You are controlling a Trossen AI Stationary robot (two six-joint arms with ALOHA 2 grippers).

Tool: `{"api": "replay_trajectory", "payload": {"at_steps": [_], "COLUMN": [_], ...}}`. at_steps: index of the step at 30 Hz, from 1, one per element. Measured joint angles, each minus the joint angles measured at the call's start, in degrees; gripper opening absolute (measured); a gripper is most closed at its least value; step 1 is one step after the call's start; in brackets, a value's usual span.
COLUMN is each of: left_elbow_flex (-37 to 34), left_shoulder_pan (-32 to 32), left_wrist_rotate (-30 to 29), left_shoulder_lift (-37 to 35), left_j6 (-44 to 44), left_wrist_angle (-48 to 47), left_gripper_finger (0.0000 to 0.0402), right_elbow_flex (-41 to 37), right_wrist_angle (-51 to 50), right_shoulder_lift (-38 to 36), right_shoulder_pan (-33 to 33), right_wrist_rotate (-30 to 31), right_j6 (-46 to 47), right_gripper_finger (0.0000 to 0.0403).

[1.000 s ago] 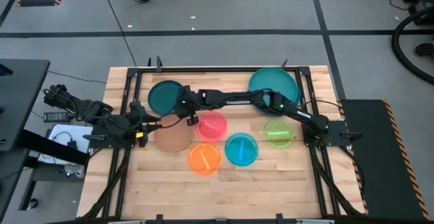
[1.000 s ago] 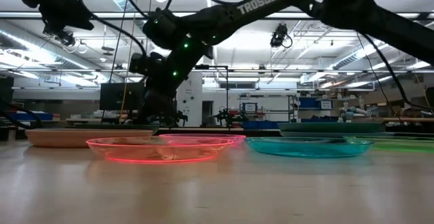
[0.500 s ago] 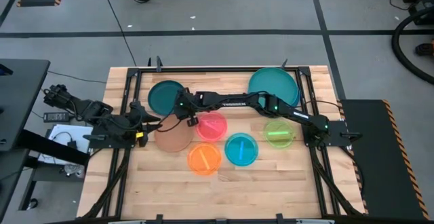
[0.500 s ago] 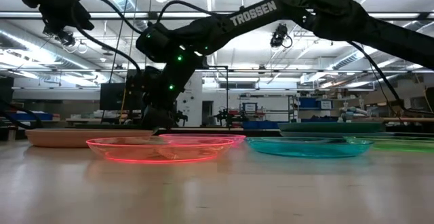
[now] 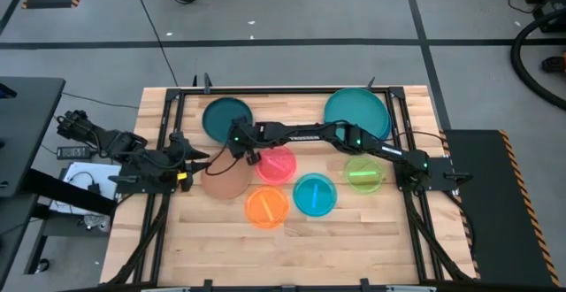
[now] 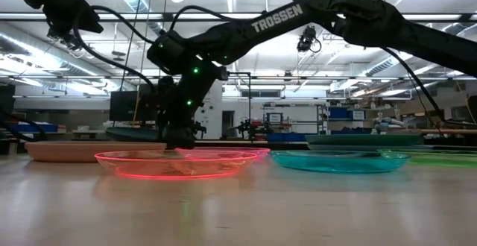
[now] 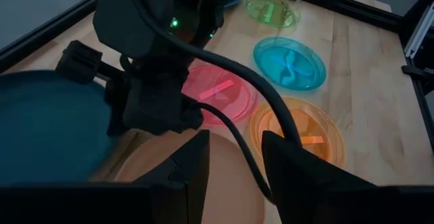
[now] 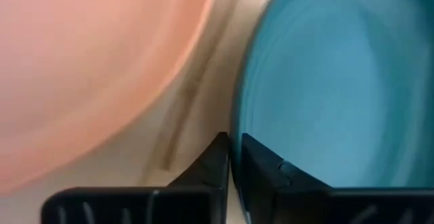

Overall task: Stack plastic plates
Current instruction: Stack the dark green plate on top of the green plate

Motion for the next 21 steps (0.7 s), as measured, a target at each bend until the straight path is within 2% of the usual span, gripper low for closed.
{"api": "replay_trajectory", "payload": {"at_steps": [4,9,15,21], "left_elbow_flex": [0.00,0.00,0.00,0.00], "left_shoulder_pan": [0.00,0.00,0.00,0.00], "left_wrist_rotate": [-0.02,-0.02,-1.03,-1.10], "left_shoulder_lift": [0.00,0.00,0.00,0.00], "left_j6": [-0.02,-0.02,-0.04,-0.07], "left_wrist_angle": [0.00,-0.15,-0.44,-0.44], "left_gripper_finger": [0.0142,0.0142,0.0142,0.0142], "right_elbow_flex": [0.02,0.07,0.20,0.22], "right_wrist_angle": [-1.30,-3.31,-5.35,-12.48], "right_shoulder_lift": [-0.11,-1.84,-5.66,-8.74], "right_shoulder_pan": [0.68,1.61,2.44,3.60], "right_wrist_rotate": [5.13,7.93,9.10,10.18], "right_j6": [-0.75,0.80,3.36,8.04], "right_gripper_finger": [0.0023,0.0026,0.0028,0.0028]}}
